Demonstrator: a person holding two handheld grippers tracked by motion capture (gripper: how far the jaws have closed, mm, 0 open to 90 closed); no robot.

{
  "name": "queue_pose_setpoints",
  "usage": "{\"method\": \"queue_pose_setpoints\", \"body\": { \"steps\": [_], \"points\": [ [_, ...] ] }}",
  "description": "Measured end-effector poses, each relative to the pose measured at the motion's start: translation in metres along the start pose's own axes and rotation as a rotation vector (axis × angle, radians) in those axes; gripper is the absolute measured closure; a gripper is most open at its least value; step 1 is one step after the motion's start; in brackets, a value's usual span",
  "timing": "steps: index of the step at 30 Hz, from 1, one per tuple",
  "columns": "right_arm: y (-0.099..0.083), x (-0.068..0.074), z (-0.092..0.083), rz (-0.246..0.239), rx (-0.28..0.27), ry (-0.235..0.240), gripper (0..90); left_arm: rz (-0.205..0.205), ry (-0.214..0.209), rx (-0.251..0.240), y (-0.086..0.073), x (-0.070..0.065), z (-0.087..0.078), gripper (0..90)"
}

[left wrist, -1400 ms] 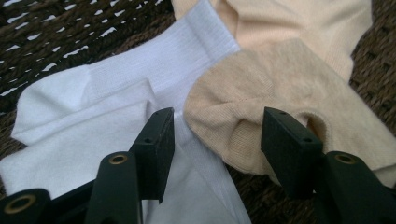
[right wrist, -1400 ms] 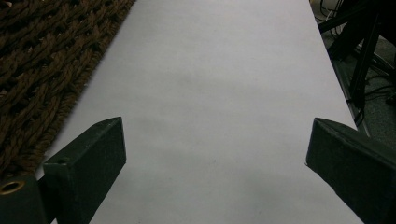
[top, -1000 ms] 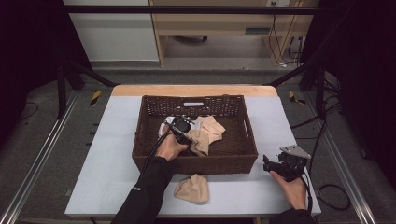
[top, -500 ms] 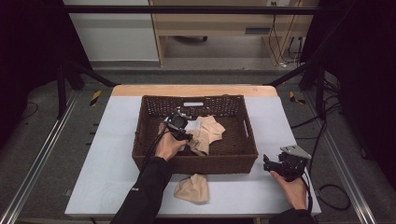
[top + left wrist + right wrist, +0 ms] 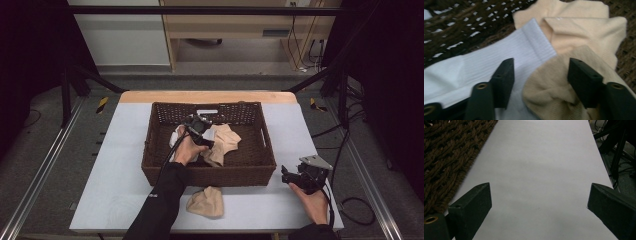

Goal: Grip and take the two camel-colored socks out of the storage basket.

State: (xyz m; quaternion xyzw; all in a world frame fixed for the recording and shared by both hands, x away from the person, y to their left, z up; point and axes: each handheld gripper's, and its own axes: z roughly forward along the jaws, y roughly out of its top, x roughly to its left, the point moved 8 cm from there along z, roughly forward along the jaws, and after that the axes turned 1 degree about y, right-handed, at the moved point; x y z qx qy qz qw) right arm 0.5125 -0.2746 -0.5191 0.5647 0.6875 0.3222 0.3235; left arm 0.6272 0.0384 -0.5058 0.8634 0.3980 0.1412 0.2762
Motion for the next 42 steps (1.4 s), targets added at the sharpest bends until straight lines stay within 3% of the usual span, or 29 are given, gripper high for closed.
{"method": "queue_pose_setpoints", "body": {
  "steps": [5, 9, 11, 16, 19, 22, 23, 24, 25, 29, 30, 31, 32, 33, 34, 35, 36, 42],
  "points": [
    [0.0, 0.0, 0.0, 0.001, -0.001, -0.002, 5.6, 0.012, -0.011, 0.038, -0.005, -0.003, 0.001, 57.8],
    [0.0, 0.0, 0.0, 0.002, 0.0, -0.004, 5.7, -0.005, -0.039, 0.069, -0.006, -0.006, -0.002, 74.0],
    [0.0, -0.001, 0.0, 0.003, 0.0, -0.005, 5.7, -0.001, -0.011, 0.086, -0.007, -0.004, -0.005, 83.3],
    [0.0, -0.001, 0.0, 0.003, 0.002, -0.007, 5.7, -0.034, -0.025, 0.059, -0.007, -0.002, -0.012, 85.8],
    [0.0, -0.001, -0.001, 0.004, 0.002, -0.008, 5.7, -0.033, -0.024, 0.047, -0.006, -0.002, -0.014, 86.0],
    [0.0, -0.002, -0.001, 0.004, 0.0, -0.01, 5.7, -0.044, -0.037, -0.031, 0.002, -0.004, -0.025, 86.2],
    [0.0, -0.002, -0.001, 0.004, 0.0, -0.01, 5.7, -0.044, -0.037, -0.031, 0.002, -0.004, -0.025, 86.3],
    [0.0, -0.001, -0.001, 0.006, 0.001, -0.01, 5.7, -0.016, -0.022, -0.074, 0.006, -0.005, -0.034, 86.3],
    [0.0, -0.001, -0.001, 0.006, 0.001, -0.01, 5.7, -0.016, -0.022, -0.074, 0.006, -0.005, -0.034, 86.3],
    [0.0, -0.001, -0.001, 0.001, 0.0, -0.011, 5.8, 0.018, -0.033, -0.187, 0.012, -0.012, -0.052, 86.4],
    [0.0, -0.001, -0.001, 0.001, 0.0, -0.011, 5.8, 0.018, -0.033, -0.187, 0.012, -0.012, -0.052, 86.4],
    [0.0, -0.002, -0.001, 0.002, 0.002, -0.014, 5.7, 0.029, -0.033, -0.243, 0.017, -0.013, -0.064, 86.4],
    [0.0, -0.002, -0.001, 0.002, 0.002, -0.014, 5.7, 0.029, -0.033, -0.243, 0.017, -0.013, -0.064, 86.4],
    [-0.001, -0.002, -0.001, 0.002, 0.003, -0.014, 5.8, 0.019, -0.042, -0.314, 0.023, -0.015, -0.077, 86.5],
    [-0.001, -0.002, -0.001, 0.001, 0.003, -0.014, 5.8, 0.014, -0.049, -0.348, 0.026, -0.016, -0.085, 86.5],
    [-0.001, -0.002, -0.001, 0.001, 0.003, -0.014, 5.8, 0.014, -0.049, -0.348, 0.026, -0.016, -0.085, 86.5],
    [-0.001, -0.002, -0.001, 0.001, 0.003, -0.014, 5.8, 0.017, -0.054, -0.402, 0.029, -0.018, -0.099, 86.5],
    [-0.001, -0.002, -0.001, 0.001, 0.003, -0.017, 5.7, 0.019, -0.077, -0.513, 0.031, -0.021, -0.135, 86.5]
  ]
}}
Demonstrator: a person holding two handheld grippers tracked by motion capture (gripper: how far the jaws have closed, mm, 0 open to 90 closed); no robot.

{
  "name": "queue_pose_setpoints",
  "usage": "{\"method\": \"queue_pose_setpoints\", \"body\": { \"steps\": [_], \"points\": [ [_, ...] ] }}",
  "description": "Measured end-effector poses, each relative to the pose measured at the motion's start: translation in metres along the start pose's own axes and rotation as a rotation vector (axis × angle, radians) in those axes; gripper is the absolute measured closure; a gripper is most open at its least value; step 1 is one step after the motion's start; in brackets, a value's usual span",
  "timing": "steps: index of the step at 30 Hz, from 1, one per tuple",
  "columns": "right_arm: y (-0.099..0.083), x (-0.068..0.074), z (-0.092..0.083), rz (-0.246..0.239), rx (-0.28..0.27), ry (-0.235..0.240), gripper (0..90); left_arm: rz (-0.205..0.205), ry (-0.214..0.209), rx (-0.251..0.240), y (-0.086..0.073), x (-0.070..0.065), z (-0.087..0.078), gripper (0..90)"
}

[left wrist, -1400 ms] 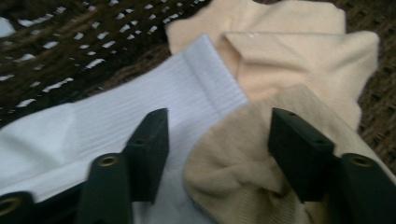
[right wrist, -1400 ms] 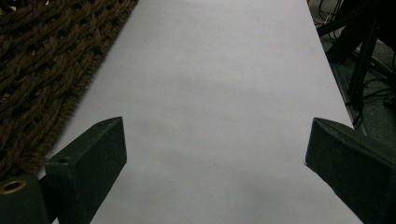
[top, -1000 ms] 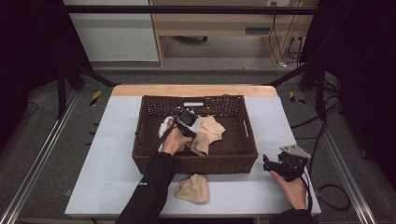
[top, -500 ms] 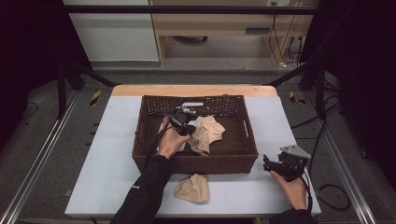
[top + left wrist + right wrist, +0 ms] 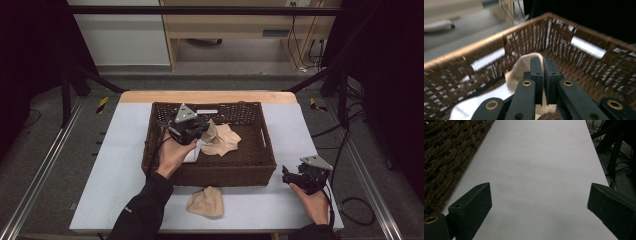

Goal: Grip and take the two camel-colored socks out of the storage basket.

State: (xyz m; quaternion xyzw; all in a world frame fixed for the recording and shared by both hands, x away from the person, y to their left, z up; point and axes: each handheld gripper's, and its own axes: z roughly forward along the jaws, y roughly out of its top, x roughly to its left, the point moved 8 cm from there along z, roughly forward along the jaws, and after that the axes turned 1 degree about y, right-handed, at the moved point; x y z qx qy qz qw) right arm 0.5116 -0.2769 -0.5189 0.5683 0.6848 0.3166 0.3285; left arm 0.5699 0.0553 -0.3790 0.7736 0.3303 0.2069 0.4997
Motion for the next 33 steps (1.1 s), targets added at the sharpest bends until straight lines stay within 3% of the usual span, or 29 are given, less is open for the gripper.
{"method": "queue_pose_setpoints", "body": {
  "steps": [2, 3, 4, 5, 8, 11, 18, 33],
  "points": [
    [0.0, 0.0, 0.0, -0.001, 0.003, -0.001, 5.7, -0.011, -0.015, -0.074, 0.012, -0.004, -0.019, 86.5],
    [0.0, 0.0, 0.0, -0.001, 0.003, -0.001, 5.7, -0.011, -0.015, -0.074, 0.012, -0.004, -0.019, 86.5],
    [0.0, 0.0, 0.0, -0.001, 0.004, -0.001, 5.7, -0.007, -0.026, -0.114, 0.019, -0.007, -0.032, 86.5],
    [0.0, 0.0, 0.0, -0.001, 0.004, -0.001, 5.7, -0.007, -0.026, -0.114, 0.019, -0.007, -0.032, 86.5],
    [-0.001, 0.0, 0.0, 0.0, 0.005, -0.002, 5.8, 0.003, -0.049, -0.181, 0.029, -0.017, -0.056, 86.5],
    [-0.001, -0.001, 0.0, -0.003, 0.004, -0.005, 5.7, 0.017, -0.055, -0.196, 0.031, -0.021, -0.066, 86.5],
    [-0.001, -0.001, 0.0, -0.003, 0.005, -0.006, 5.7, 0.018, -0.089, -0.282, 0.034, -0.039, -0.1, 86.5],
    [-0.001, -0.001, -0.001, -0.004, 0.003, -0.009, 5.7, 0.07, -0.15, -0.3, 0.016, -0.07, -0.143, 86.4]
  ]
}}
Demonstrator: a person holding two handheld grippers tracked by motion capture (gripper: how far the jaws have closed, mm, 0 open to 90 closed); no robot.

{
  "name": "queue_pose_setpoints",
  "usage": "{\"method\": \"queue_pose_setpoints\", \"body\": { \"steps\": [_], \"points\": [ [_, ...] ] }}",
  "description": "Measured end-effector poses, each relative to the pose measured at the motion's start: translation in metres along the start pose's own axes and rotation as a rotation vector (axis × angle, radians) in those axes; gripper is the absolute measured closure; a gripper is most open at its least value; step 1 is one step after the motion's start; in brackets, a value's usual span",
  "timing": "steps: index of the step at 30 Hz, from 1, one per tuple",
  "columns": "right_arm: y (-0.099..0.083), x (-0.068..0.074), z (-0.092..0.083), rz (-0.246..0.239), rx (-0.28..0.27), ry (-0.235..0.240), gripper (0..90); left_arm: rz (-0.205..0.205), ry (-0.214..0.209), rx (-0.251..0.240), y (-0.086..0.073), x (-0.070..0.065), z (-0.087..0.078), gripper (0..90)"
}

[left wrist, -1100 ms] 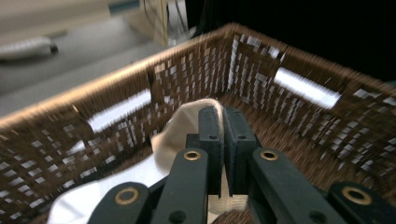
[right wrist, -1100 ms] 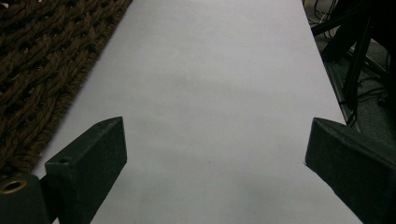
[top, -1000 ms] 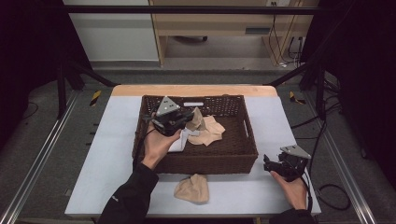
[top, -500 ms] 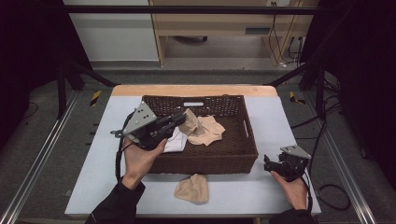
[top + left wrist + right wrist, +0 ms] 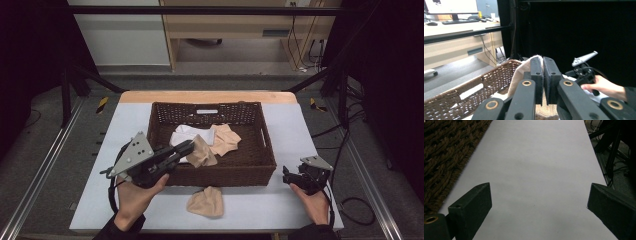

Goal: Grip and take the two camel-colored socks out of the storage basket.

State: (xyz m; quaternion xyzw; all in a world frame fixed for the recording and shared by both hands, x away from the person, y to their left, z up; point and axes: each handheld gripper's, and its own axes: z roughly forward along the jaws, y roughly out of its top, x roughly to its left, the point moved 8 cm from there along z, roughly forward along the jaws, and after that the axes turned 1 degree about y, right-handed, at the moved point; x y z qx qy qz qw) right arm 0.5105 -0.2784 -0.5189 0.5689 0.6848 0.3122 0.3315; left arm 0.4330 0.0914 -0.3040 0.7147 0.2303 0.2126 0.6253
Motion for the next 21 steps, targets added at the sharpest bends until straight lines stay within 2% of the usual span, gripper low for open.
{"method": "queue_pose_setpoints", "body": {
  "steps": [3, 12, 15, 16, 20, 21],
  "points": [
    [0.0, 0.0, 0.0, 0.0, 0.002, -0.002, 5.8, 0.004, -0.019, 0.018, -0.01, -0.011, -0.006, 86.5],
    [0.0, -0.001, -0.001, 0.003, 0.001, -0.003, 5.9, -0.004, -0.054, 0.062, -0.033, -0.028, -0.014, 86.4],
    [0.0, 0.0, -0.001, 0.003, 0.0, -0.003, 5.9, -0.006, -0.071, 0.093, -0.046, -0.037, -0.016, 86.4],
    [0.0, 0.0, -0.001, 0.003, 0.0, -0.003, 5.9, -0.006, -0.071, 0.093, -0.046, -0.037, -0.016, 86.4],
    [-0.001, 0.0, -0.001, 0.005, 0.001, -0.003, 5.9, -0.027, -0.096, 0.152, -0.069, -0.043, -0.012, 86.4],
    [-0.001, 0.0, -0.001, 0.005, 0.001, -0.003, 5.9, -0.027, -0.096, 0.152, -0.069, -0.043, -0.012, 86.4]
  ]
}}
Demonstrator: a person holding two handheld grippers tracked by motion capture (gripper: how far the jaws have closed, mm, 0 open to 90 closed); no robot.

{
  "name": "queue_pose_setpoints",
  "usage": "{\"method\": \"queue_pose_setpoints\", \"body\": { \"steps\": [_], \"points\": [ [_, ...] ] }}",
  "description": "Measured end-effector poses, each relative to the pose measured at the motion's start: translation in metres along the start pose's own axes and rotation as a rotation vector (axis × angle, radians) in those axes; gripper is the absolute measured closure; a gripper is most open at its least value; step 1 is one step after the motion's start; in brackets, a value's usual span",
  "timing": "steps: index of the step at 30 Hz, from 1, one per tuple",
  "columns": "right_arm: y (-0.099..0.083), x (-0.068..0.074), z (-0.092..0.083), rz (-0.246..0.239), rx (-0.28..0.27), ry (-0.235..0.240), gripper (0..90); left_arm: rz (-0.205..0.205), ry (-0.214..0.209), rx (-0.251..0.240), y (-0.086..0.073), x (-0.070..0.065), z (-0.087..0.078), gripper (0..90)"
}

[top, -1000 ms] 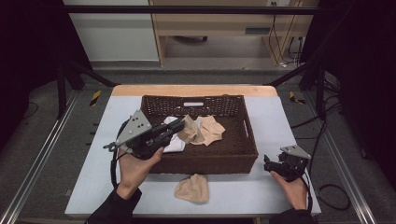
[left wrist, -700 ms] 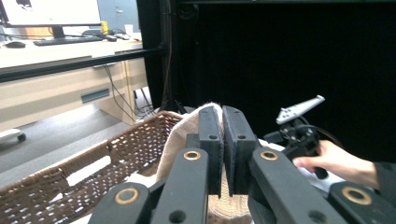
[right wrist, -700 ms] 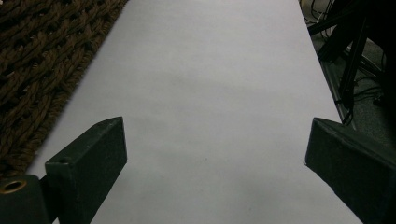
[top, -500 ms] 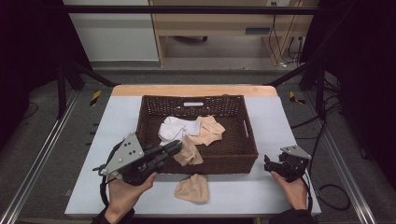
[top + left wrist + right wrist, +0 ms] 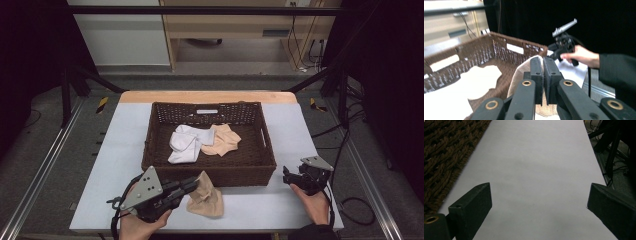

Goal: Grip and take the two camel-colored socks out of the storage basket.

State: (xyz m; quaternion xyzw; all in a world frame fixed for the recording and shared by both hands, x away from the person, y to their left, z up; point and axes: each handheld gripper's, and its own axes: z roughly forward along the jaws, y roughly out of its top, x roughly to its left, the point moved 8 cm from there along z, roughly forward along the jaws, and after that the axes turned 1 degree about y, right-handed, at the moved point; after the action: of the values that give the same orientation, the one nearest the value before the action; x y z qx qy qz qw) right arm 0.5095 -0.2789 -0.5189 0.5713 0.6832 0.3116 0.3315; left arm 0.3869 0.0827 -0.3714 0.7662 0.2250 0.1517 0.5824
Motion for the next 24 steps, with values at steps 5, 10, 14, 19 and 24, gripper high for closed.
{"method": "queue_pose_setpoints", "body": {
  "steps": [5, 10, 14, 19, 24],
  "points": [
    [0.0, 0.0, 0.0, -0.003, 0.002, 0.0, 5.9, -0.008, -0.011, 0.067, -0.021, -0.002, 0.012, 86.4],
    [0.0, 0.0, 0.0, -0.002, 0.0, 0.001, 5.9, -0.02, -0.012, 0.144, -0.045, -0.003, 0.025, 86.4],
    [0.0, 0.0, 0.0, -0.004, 0.003, 0.002, 5.8, -0.036, -0.005, 0.19, -0.062, 0.002, 0.034, 86.4],
    [0.0, 0.0, 0.0, 0.001, 0.005, -0.001, 5.7, -0.05, 0.016, 0.252, -0.085, 0.009, 0.044, 86.3],
    [-0.001, 0.0, 0.001, -0.005, 0.005, -0.001, 5.7, -0.073, 0.034, 0.307, -0.105, 0.018, 0.05, 86.2]
  ]
}}
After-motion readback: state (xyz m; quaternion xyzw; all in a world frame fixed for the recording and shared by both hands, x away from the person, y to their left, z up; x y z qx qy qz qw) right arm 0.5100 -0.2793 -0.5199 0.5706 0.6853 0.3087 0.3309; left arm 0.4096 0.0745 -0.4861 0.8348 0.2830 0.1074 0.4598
